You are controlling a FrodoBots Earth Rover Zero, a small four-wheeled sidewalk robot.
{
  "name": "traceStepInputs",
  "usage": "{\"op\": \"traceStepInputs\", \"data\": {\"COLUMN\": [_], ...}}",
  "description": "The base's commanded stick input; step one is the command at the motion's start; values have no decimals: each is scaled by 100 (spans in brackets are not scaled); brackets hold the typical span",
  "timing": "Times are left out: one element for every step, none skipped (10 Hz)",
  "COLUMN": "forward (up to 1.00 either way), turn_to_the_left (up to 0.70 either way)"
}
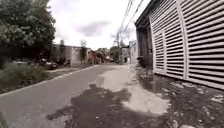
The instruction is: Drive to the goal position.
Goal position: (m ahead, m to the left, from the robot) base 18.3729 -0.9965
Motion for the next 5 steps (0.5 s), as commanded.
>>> {"op": "traceStepInputs", "data": {"forward": [50,50,50,50,50], "turn_to_the_left": [0,0,0,0,0]}}
